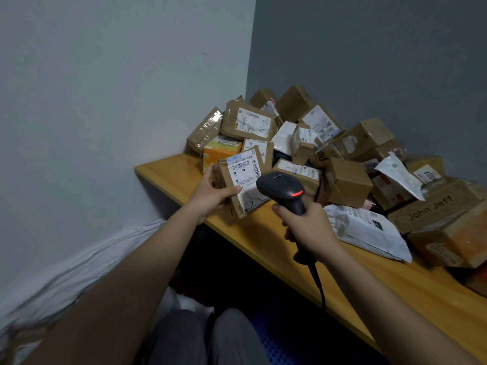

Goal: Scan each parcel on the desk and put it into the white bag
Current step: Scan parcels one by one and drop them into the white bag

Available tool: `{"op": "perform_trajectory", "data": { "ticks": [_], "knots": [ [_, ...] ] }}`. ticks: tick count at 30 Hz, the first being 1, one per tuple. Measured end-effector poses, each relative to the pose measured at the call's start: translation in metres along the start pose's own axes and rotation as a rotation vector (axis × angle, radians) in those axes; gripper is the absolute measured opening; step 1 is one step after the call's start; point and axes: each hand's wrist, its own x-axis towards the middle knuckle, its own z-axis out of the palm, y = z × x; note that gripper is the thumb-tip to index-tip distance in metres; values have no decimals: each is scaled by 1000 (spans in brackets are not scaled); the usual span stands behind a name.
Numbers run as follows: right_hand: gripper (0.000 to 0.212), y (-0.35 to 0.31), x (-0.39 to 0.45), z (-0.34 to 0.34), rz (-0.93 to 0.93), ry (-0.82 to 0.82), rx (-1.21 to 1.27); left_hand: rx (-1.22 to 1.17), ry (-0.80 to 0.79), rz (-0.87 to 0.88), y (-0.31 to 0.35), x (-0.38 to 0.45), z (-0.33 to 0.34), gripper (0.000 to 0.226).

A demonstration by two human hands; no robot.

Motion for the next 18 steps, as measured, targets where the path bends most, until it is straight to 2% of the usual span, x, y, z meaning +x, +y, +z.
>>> {"op": "perform_trajectory", "data": {
  "ticks": [3,6,10,16,18],
  "knots": [
    [25,-12,8,26,-4,-53,-7,-26,100,22,0,-14,-35,103],
    [28,-24,17,61,-25,-109,9,-62,211,84,0,-35,-78,73],
    [25,-37,26,123,-80,-176,-35,-44,351,133,-9,-68,-144,56],
    [25,-36,34,211,-109,-300,-122,80,534,57,-62,-118,-237,57],
    [26,-29,35,235,-106,-345,-154,161,592,-6,-90,-130,-263,71]
  ]
}}
